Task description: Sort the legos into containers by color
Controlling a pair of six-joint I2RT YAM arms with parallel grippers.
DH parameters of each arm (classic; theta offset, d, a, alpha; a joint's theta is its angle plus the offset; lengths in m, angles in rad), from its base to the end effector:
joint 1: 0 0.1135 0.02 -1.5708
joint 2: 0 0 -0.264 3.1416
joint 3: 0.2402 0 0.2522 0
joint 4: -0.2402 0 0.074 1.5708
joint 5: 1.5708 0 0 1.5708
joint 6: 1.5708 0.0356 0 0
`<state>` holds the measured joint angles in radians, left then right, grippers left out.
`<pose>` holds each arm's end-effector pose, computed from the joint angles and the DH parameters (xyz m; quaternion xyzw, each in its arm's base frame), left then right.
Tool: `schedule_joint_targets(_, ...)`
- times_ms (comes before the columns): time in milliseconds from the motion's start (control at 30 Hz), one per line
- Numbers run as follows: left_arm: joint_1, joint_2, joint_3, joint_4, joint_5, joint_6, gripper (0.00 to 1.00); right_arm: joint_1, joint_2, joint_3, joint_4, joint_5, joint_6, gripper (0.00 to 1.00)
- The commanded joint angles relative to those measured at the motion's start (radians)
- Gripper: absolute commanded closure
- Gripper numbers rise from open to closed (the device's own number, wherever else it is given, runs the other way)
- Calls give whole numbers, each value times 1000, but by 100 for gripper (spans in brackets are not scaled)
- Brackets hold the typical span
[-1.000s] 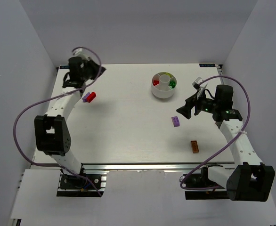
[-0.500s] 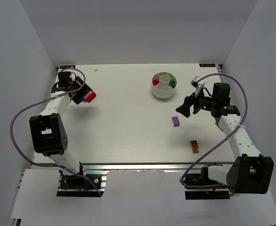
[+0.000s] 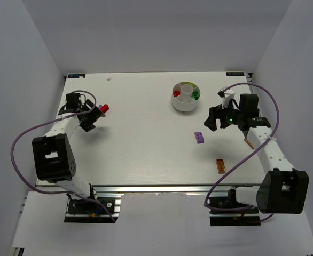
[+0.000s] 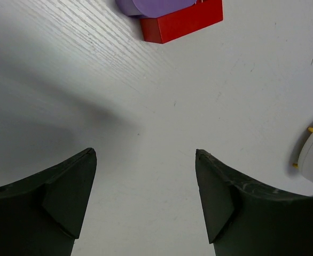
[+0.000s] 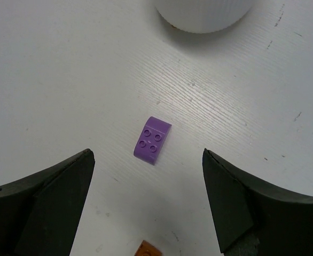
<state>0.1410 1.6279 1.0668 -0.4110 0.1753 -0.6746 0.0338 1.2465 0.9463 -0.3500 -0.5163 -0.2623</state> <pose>0.3334 0.0410 0.2074 -0.3538 0.8840 -0.1581 0.2613 0.2704 0.0267 0.2851 -0.2399 0.8400 0.1783 0.4528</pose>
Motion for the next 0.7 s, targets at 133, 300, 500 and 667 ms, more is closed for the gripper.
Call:
schedule_joint_targets(133, 34, -95, -18, 35, 12, -3, 16, 3, 30, 39, -12, 35, 24, 15)
schedule_joint_targets(300, 45, -89, -31, 37, 7, 3, 16, 9, 45, 49, -30, 29, 37, 16)
schedule_joint_targets(500, 45, 15, 51, 84, 7, -71, 16, 17, 51, 39, -18, 21, 51, 17)
schedule_joint_targets(667, 37, 143, 182, 61, -2, -131, 13, 18, 60, 45, -14, 15, 52, 17)
